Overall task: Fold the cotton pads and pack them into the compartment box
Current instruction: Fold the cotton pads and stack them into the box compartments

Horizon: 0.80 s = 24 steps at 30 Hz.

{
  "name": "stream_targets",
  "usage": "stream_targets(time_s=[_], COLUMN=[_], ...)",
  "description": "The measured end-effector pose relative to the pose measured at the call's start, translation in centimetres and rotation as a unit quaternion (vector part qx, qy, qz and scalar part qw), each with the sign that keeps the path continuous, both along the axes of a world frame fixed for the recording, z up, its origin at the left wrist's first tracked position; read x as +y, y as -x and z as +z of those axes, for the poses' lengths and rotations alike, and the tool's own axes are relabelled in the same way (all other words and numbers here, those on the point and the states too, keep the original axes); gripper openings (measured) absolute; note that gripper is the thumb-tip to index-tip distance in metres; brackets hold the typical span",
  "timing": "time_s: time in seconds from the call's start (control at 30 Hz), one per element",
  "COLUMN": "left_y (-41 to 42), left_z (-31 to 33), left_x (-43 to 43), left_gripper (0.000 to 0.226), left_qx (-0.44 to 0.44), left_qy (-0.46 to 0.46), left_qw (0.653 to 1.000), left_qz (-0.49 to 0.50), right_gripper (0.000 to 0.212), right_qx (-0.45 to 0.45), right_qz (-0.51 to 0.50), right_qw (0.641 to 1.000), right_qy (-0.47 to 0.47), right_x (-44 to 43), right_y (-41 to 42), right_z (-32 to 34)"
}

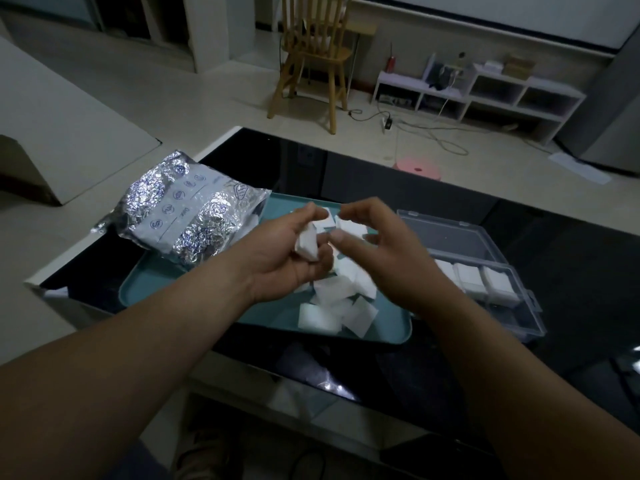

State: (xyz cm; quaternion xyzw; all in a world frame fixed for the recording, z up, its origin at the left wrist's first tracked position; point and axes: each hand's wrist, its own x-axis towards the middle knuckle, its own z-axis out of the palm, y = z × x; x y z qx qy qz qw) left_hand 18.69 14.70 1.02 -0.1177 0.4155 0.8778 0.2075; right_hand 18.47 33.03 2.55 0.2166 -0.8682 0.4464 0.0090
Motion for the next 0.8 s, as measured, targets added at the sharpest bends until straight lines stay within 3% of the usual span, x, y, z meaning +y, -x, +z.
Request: stream_targets(time_s=[0.1, 0.2, 0.3, 0.5, 0.67, 0.8], left_y=[0.3, 0.1, 0.1, 0.1, 0.3, 0.2], left_z=[-0.4, -0.6, -0.5, -0.7, -0.8, -0.7], left_x=[-0.7, -0.7, -0.4, -0.2, -0.4, 0.2], left_gripper=[0.014, 0.014, 0.013, 0.011, 0.011, 0.011], left_qx=[-0.025, -0.027, -0.021, -0.027, -0.025, -0.022], left_qy=[0.034, 0.079, 0.097, 0.129, 0.154, 0.166], left_qw=[0.998, 0.994, 0.993, 0.99, 0.986, 0.985], left_qz=[0.056, 0.065, 0.061, 0.049, 0.05, 0.043], right_gripper=[0.015, 0.032, 0.052, 0.038, 0.04, 0.028], right_qx=[0.01, -0.003, 0.023, 0.092, 0.057, 0.1], right_qz=[-0.037, 0.016, 0.059, 0.059, 0.094, 0.081], right_qw=[0.99, 0.951, 0.922, 0.904, 0.902, 0.904], right_qy=[-0.135, -0.31, -0.382, -0.414, -0.417, -0.407], right_x=[1.5, 2.2, 1.5, 0.8, 1.4, 1.5], right_y=[0.9, 0.8, 0.7, 1.2, 1.6, 1.4], right_z=[-1.0, -3.1, -4.6, -5.5, -5.0, -5.3])
